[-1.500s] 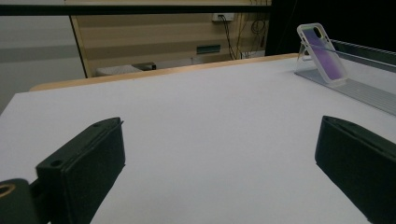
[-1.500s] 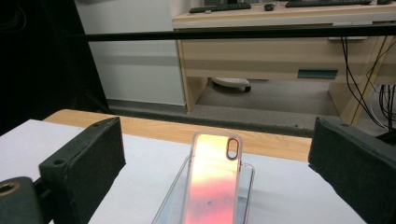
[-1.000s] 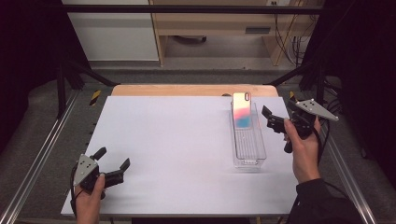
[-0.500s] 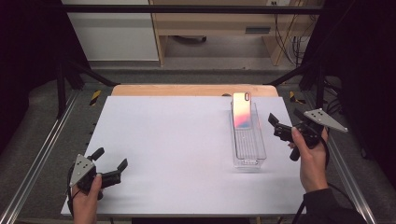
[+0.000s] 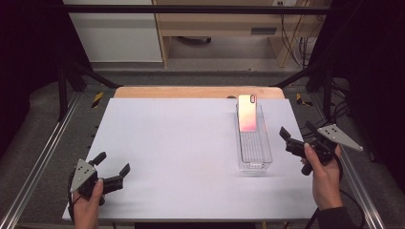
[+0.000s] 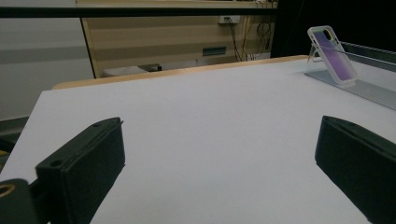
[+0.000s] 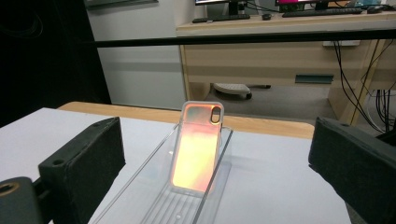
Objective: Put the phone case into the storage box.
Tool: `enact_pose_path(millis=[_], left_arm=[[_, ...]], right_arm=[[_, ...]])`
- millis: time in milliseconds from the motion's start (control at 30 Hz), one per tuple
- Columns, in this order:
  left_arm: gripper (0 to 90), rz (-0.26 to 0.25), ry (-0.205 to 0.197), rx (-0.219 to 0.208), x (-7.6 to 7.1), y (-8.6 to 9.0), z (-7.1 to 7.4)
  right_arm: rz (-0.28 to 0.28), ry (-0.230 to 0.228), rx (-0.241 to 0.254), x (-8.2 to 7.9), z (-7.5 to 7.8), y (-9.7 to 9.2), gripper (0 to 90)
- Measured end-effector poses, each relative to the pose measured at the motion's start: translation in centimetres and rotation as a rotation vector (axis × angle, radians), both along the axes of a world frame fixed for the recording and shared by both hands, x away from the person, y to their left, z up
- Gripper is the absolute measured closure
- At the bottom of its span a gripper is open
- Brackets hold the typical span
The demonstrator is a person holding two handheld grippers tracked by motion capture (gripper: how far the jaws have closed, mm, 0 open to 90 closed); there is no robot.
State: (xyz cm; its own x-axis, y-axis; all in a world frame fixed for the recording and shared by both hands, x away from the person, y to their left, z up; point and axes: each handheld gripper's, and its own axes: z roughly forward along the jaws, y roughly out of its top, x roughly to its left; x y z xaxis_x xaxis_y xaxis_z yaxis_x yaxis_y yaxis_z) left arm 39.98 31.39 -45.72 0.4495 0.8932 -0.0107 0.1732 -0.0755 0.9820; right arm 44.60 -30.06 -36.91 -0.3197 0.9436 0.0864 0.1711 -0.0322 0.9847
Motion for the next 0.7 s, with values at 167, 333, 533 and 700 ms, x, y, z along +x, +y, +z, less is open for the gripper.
enact_pose_path(millis=[167, 333, 533, 700], left_arm=[[1.2, -0.001, 0.002, 0.010, 0.0, 0.0, -0.1], [1.1, -0.008, -0.001, 0.004, 0.0, -0.1, -0.1], [1.1, -0.007, -0.001, 0.002, 0.0, 0.0, -0.1], [1.1, -0.009, -0.002, 0.003, 0.0, 0.0, -0.1]], right_arm=[[0.006, -0.003, 0.005, -0.7, -0.8, -0.2, 3.9], [0.010, 0.001, 0.010, -1.1, -1.4, -0.4, 3.9], [0.016, 0.007, 0.001, -1.5, -2.2, -0.3, 3.7], [0.022, 0.011, -0.004, -1.7, -3.0, -0.1, 3.7]])
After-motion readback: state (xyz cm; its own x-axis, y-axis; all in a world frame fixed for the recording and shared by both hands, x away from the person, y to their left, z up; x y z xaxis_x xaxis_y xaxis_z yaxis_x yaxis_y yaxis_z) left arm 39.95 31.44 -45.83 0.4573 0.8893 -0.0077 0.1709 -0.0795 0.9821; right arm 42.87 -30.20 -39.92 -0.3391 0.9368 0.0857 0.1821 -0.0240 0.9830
